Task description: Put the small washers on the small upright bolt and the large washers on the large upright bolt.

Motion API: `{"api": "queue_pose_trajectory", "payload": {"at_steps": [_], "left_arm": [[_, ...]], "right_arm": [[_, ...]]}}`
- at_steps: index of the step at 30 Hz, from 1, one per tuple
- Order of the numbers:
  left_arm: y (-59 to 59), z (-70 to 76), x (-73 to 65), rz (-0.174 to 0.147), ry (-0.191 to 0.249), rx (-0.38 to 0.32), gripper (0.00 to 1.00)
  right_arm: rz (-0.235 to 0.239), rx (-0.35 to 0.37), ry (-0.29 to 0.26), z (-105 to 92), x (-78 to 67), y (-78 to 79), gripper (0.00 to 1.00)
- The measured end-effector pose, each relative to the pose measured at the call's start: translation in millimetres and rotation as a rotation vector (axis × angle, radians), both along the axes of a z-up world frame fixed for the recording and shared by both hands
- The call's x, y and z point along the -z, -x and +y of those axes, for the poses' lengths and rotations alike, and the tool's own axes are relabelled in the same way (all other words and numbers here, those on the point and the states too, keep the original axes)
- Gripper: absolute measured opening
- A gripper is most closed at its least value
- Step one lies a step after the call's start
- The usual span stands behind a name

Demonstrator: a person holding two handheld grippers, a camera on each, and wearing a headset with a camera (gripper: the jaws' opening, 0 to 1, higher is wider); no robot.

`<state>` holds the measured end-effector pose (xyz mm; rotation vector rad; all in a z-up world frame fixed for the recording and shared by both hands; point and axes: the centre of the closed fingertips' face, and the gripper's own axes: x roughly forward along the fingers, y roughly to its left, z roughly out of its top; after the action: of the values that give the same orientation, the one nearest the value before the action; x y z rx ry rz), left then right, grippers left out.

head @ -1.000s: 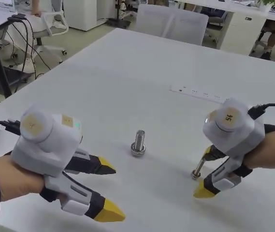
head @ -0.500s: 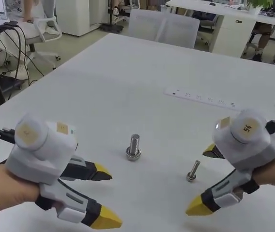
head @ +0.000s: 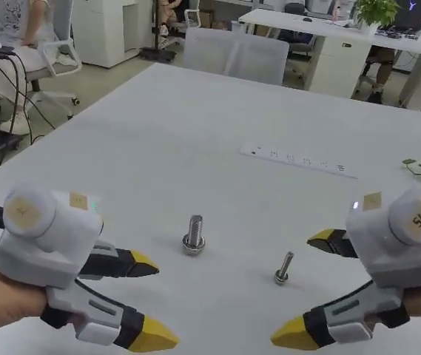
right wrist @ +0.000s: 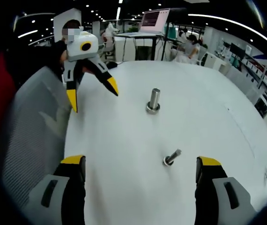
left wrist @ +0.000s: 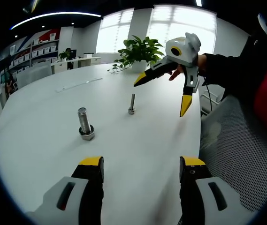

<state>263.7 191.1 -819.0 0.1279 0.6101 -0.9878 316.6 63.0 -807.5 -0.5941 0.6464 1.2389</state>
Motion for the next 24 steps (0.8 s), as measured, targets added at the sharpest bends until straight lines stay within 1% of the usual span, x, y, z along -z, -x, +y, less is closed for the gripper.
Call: {"api": "queue_pose_trajectory", "payload": {"at_steps": [3,5,8,10,11,14,16,20,22,24], "left_arm": [[-1.4,2.4,-4.7,-0.013,-0.006,-0.004,0.66],[-2.1,3.9,-9.8,-0.023,-0.003,-0.008,0.66],[-1.2,4.9,-17.0,-0.036,0.004,-0.014,0.67],[1.9,5.7,-20.5,-0.041,0.005,-0.017,0.68],[4.3,5.9,-22.3,-0.045,0.009,-0.018,0.68],[10.6,6.0,-23.5,-0.044,0.012,-0.023,0.70],[15.7,5.9,-23.9,-0.041,0.020,-0.029,0.70],[22.7,6.5,-26.0,-0.039,0.034,-0.046,0.72],[25.8,7.3,-29.9,-0.042,0.046,-0.058,0.72],[28.5,8.9,-35.4,-0.053,0.065,-0.073,0.72]], "right_arm": [[-0.005,0.027,-0.048,-2.7,-4.7,4.4,0.98],[0.004,0.041,-0.069,-6.2,-6.4,9.0,0.98],[-0.006,0.051,-0.097,-10.9,-9.5,15.1,0.98],[-0.003,0.063,-0.130,-12.5,-12.7,20.6,0.98],[-0.002,0.070,-0.136,-14.2,-13.2,22.8,0.98],[-0.017,0.083,-0.160,-17.9,-17.3,32.9,0.98],[-0.016,0.091,-0.176,-19.7,-19.2,39.4,0.98],[-0.025,0.103,-0.191,-23.4,-22.1,48.0,0.98],[-0.033,0.113,-0.208,-25.1,-25.6,51.7,0.98],[-0.034,0.129,-0.234,-26.2,-29.6,55.4,0.97]]}}
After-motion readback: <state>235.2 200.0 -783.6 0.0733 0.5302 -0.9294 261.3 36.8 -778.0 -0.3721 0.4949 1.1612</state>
